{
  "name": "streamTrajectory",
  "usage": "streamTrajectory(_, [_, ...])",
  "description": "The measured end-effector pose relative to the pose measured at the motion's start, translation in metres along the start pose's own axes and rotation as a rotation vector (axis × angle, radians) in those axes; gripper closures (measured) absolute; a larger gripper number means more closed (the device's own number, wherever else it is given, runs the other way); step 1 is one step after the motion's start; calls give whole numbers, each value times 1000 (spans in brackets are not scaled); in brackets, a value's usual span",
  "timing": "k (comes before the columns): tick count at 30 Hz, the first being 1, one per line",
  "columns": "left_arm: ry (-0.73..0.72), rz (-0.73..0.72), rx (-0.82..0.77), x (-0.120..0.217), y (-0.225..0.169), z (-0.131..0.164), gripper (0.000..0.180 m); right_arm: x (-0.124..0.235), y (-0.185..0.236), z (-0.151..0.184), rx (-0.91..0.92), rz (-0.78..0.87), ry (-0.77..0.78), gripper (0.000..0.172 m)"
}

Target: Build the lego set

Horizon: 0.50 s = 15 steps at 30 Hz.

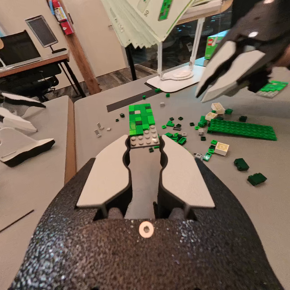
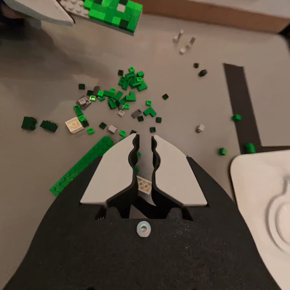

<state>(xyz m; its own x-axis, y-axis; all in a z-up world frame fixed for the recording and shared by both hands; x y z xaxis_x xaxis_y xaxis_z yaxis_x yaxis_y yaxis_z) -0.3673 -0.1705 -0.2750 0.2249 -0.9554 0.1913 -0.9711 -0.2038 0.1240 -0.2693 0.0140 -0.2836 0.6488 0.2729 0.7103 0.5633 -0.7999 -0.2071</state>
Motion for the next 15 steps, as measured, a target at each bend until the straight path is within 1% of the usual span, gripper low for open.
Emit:
streamTrajectory(3, [12, 21, -29, -3, -5, 0, 146, -17, -11, 0, 11, -170, 93, 157])
streamTrajectory(6, [12, 23, -26, -4, -5, 0, 146, -27, -27, 2, 83, -148, 174, 157])
streamTrajectory(8, [8, -12, -12, -2, 1, 0, 146, -32, -34, -3, 84, -148, 167, 157])
streamTrajectory(9, [2, -32, 3, 0, 5, -1, 146, -35, -36, -7, 78, -161, 167, 158])
streamTrajectory(11, [-18, -54, 39, 2, 11, -1, 146, -41, -40, -9, 103, -181, 214, 158])
streamTrajectory(13, [-33, -55, 74, 4, 14, -1, 146, -50, -43, -10, 163, -214, 264, 158])
streamTrajectory(15, [-35, -55, 85, 5, 16, 0, 146, -56, -42, -12, 170, -256, 291, 158])
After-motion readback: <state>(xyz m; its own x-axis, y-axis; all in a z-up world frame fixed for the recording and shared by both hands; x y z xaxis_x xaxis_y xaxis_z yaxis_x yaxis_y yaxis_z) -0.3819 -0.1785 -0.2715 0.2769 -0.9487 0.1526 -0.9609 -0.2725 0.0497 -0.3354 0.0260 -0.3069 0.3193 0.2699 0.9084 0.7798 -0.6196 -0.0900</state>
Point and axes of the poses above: each gripper's, where its closed fingertips meet, x back along the fingers, z out of its underside, y = z × x across the jaws, the point moved 5 cm from there along x, back along the fingers, and after that the axes turned 3 degrees about x, right-handed, at the moved point
